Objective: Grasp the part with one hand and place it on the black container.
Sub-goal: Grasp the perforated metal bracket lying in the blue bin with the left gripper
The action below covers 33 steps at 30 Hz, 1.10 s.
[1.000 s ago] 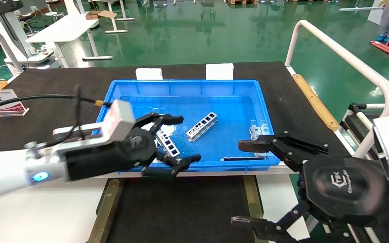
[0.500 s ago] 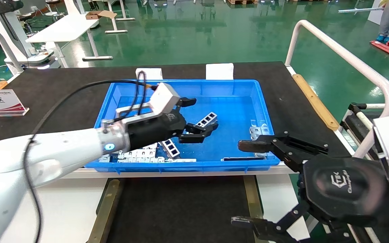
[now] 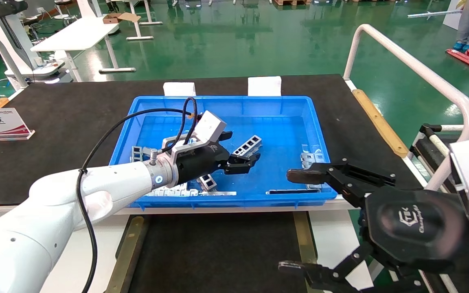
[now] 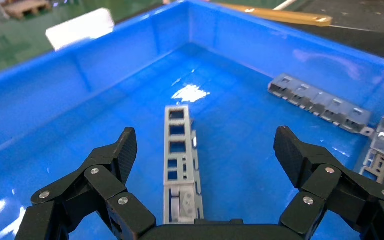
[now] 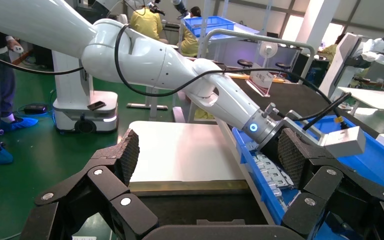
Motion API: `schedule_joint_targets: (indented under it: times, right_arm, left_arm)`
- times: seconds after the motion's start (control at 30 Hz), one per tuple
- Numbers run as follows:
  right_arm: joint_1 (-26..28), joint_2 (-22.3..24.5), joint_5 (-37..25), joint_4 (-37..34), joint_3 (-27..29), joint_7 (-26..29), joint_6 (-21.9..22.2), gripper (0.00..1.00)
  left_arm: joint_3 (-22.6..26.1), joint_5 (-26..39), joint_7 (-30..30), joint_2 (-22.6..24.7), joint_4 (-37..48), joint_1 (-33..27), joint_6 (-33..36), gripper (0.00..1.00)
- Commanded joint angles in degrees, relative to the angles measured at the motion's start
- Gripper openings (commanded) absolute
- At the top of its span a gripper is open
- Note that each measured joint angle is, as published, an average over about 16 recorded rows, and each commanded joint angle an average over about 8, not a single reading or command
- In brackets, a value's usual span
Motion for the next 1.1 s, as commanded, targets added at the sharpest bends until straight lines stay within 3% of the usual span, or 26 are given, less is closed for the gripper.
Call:
schedule_joint_targets:
  times: [0.03,0.17,0.2,0.4,0.43,0.47,1.1]
  right_arm:
    - [0.0,0.0,0.0,0.0,0.0,0.0,0.0,1.0]
    - [0.0,0.0,0.0,0.0,-0.01,0.0,0.0,0.99]
    - [0.0,0.0,0.0,0.0,-0.01,0.0,0.0,0.91]
    - [0.0,0.0,0.01,0.0,-0.01,-0.01,0.0,0.16]
    - [0.0,0.0,0.01,0.0,-0.01,-0.01,0.0,0.05]
    - [0.0,0.0,0.01,0.0,-0.01,-0.01,0.01,0.0]
    - [0.01,0.01,0.02,0.0,-0.03,-0.01,0.01,0.0]
  left_arm:
    - [1.15,-0.77,-0.63,0.19,0.38,0.17,-1.32,1.0]
    - [4.88,-1.54,-1.96,0.23,-0.52,0.63,-4.03,0.95]
    - [5.77,-1.77,-2.35,0.23,-0.74,0.72,-4.62,0.87]
    - [10.81,-3.75,-4.69,0.22,-2.29,1.14,-8.37,0.13]
    - [11.54,-4.24,-5.04,0.22,-2.59,1.21,-8.98,0.05]
    - [12.25,-4.74,-5.36,0.21,-2.89,1.28,-9.56,0.0]
    - [22.34,-14.03,-6.52,0.02,-5.3,1.74,-15.44,0.0]
